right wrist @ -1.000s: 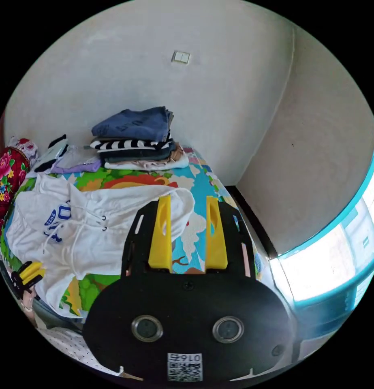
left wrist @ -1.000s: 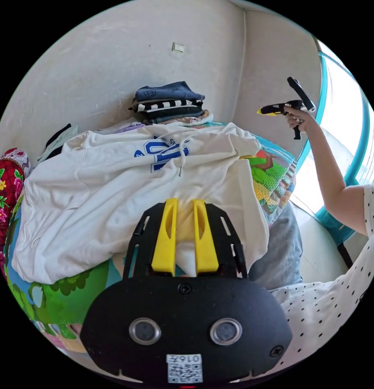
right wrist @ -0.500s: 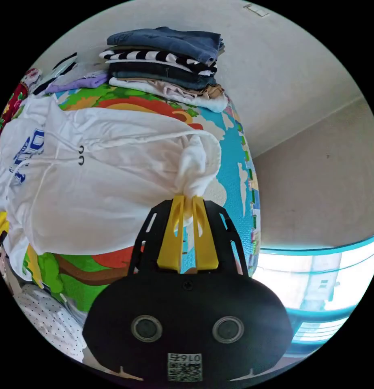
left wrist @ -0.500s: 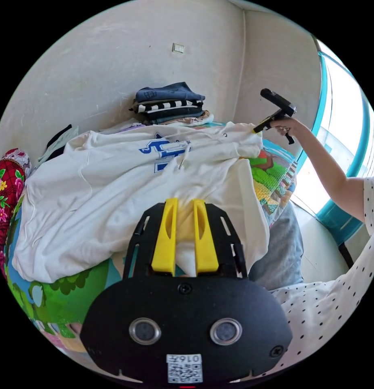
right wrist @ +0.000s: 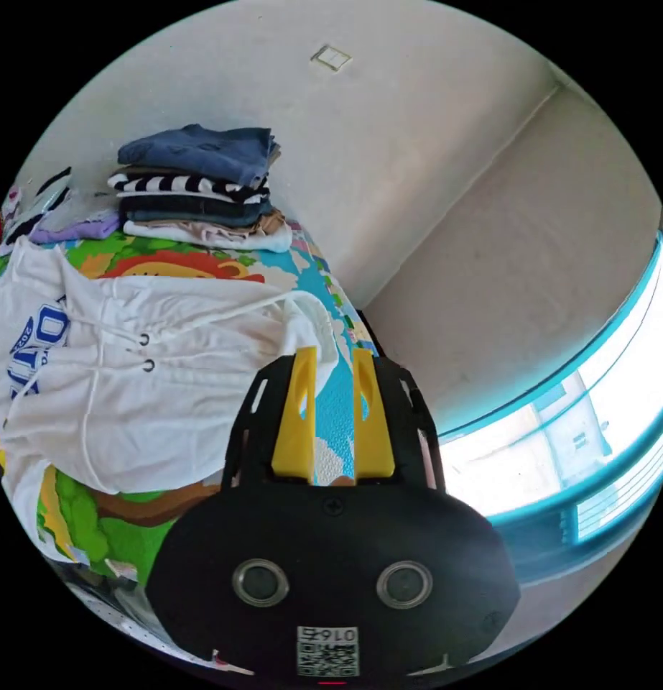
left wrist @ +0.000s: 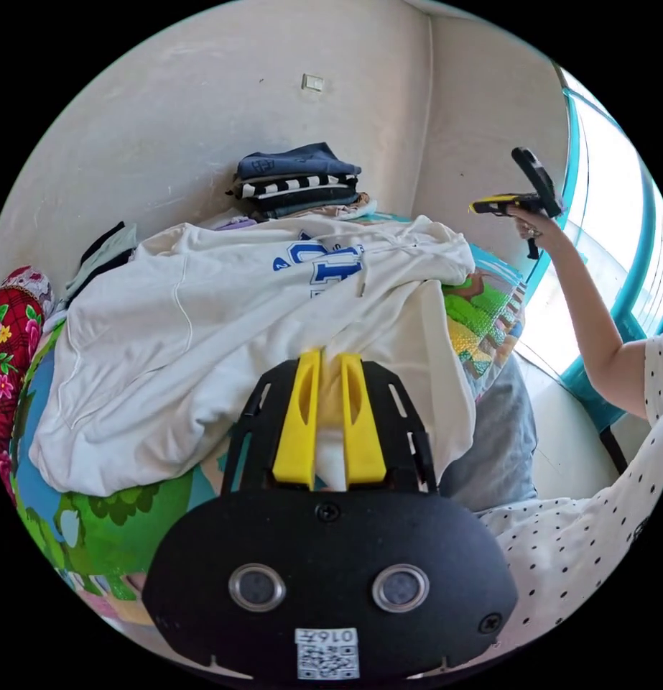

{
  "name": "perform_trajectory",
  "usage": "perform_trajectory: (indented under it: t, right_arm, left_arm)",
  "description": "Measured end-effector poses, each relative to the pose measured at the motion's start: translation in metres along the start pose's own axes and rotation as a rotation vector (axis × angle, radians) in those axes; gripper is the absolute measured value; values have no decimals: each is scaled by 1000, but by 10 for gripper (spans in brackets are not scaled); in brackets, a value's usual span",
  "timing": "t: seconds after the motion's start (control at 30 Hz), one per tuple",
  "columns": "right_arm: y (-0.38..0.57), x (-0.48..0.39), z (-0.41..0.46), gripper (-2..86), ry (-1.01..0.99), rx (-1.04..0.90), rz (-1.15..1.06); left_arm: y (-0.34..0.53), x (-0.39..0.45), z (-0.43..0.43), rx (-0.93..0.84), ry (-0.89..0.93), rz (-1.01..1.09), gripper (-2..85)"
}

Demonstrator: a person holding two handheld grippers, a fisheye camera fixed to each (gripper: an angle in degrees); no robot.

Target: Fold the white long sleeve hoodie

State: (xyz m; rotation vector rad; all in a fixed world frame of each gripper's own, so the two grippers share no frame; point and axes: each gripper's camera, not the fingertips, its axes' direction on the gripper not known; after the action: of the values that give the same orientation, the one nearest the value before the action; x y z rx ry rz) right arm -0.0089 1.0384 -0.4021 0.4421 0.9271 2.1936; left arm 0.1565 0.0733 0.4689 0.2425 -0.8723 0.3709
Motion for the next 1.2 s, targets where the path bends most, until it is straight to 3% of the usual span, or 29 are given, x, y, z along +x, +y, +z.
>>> perform_trajectory:
  t: [0.13, 0.23, 0.3, 0.37, 0.5, 0.57, 0.7, 0.87, 0.93, 1.0, 1.1, 1.2]
  right_arm:
    - [12, -14, -55, 84, -137, 131, -135]
    - [28, -15, -79, 76, -442, 183, -126]
    - [41, -5, -86, 75, -669, 203, -73]
    - [67, 10, -93, 70, -809, 281, -9]
    - [85, 29, -94, 59, -752, 266, 21]
    - [77, 42, -92, 58, -709, 191, -17]
    - [60, 64, -103, 56, -679, 201, 10]
    - [14, 72, -123, 52, -761, 252, 18]
    - [-6, 68, -131, 51, -760, 242, -13]
    - [-26, 62, -141, 51, -749, 242, -55]
    - [-63, 50, -158, 50, -761, 257, -135]
    - [-113, 31, -174, 51, -815, 272, -211]
  left_arm:
    - [-11, 4, -15, -46, 64, 15, 3]
    - [-16, -9, -60, 4, 72, 29, 8]
    - [-2, -51, -125, 193, -180, -164, 25]
    - [9, -88, -164, 220, -367, -260, 36]
    - [41, -185, -225, 83, -672, -566, 58]
    - [60, -216, -243, 72, -667, -666, 67]
    - [90, -260, -256, 65, -449, -822, 97]
    - [103, -248, -287, 163, -352, -773, 32]
    - [109, -220, -324, 333, -242, -639, 12]
    - [117, -184, -372, 493, 88, -369, 2]
    - [125, -128, -414, 463, 442, 21, -2]
    - [143, -71, -433, 362, 610, 241, -3]
